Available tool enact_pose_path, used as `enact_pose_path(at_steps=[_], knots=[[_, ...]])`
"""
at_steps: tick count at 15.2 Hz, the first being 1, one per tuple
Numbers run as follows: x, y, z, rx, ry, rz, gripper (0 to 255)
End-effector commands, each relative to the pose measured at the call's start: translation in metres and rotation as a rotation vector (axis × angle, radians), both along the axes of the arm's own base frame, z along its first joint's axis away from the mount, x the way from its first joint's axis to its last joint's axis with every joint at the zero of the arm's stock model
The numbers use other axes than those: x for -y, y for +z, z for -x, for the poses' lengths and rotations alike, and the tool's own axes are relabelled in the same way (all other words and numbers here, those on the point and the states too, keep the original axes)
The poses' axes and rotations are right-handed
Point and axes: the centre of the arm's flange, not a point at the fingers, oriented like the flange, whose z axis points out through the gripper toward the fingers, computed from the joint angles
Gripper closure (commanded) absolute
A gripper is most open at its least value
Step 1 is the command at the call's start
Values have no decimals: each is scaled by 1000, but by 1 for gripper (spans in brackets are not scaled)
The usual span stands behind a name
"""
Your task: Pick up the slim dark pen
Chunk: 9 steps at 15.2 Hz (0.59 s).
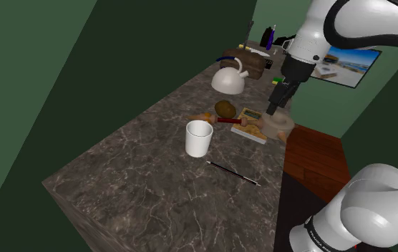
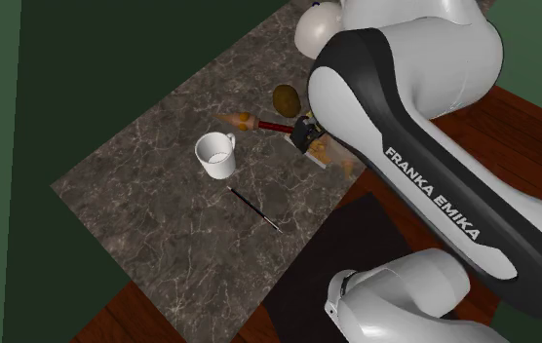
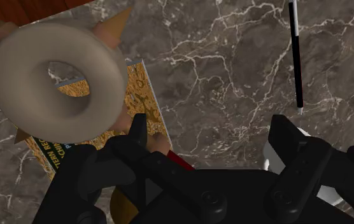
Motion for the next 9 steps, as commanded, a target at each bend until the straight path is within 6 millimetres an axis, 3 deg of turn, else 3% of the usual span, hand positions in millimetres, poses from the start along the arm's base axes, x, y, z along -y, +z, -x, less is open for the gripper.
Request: enact_pose_path(at_steps=[1,9], knots=[[0,0,0,0,0,0,0],[-76,-64,37,-28,139,30,0]])
